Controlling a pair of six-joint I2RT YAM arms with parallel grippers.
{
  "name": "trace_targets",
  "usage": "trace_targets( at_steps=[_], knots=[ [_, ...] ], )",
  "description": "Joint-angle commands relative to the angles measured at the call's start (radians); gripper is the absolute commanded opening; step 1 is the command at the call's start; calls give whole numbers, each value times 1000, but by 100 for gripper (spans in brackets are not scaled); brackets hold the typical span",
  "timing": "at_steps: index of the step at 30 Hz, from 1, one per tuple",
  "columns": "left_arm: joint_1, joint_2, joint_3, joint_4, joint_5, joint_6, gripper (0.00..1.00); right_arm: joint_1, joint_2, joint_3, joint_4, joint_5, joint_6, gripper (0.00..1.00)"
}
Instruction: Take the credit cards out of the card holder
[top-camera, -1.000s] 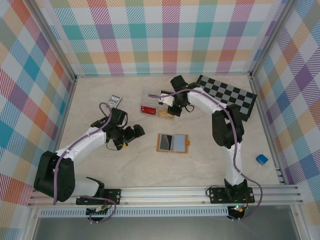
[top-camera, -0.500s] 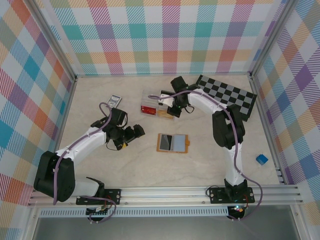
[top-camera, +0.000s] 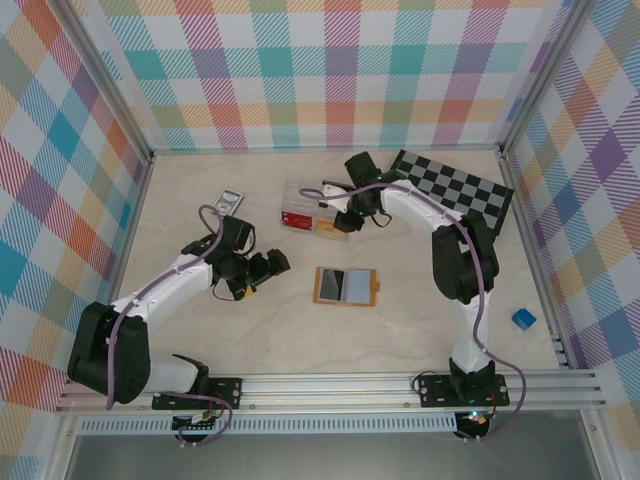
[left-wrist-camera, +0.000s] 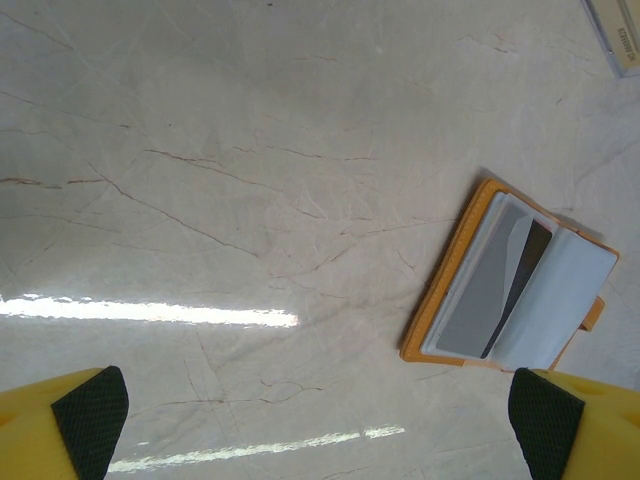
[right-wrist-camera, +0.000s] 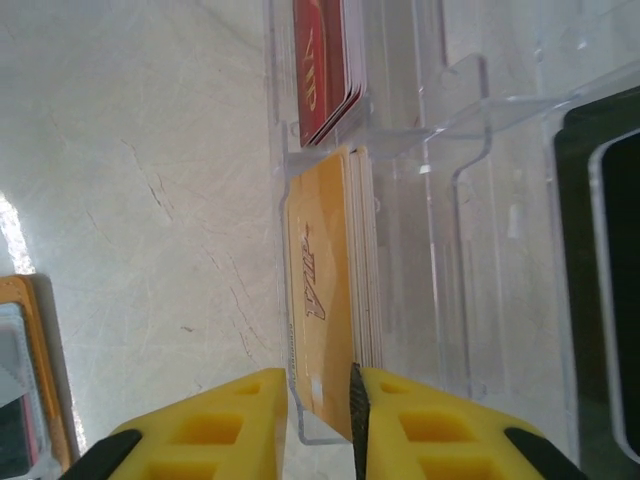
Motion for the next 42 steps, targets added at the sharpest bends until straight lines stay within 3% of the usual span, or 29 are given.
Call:
trace_targets(
  at_steps=[1,7,16,23,31,42],
  knots=[
    [10,2,1,6,26,7,100,-6,-93,-32,35,-21,72,28],
    [7,2,1,15,44,-13,100,-6,-238,-157,65,-15,351,31],
    [-26,25,4,75,82,-36,100,36,-489,-503,140,-13,1054,32],
    [-93,84,40,130,104,-36,97,53,-589,-764,292,-111,1451,38],
    [-207,148,52,287,57,-131,89,71,-548,-891,522,-206,1663,34],
    [-280,298,122,324,59,-152,50,92,-411,-831,542,-187,1708,24]
  ],
)
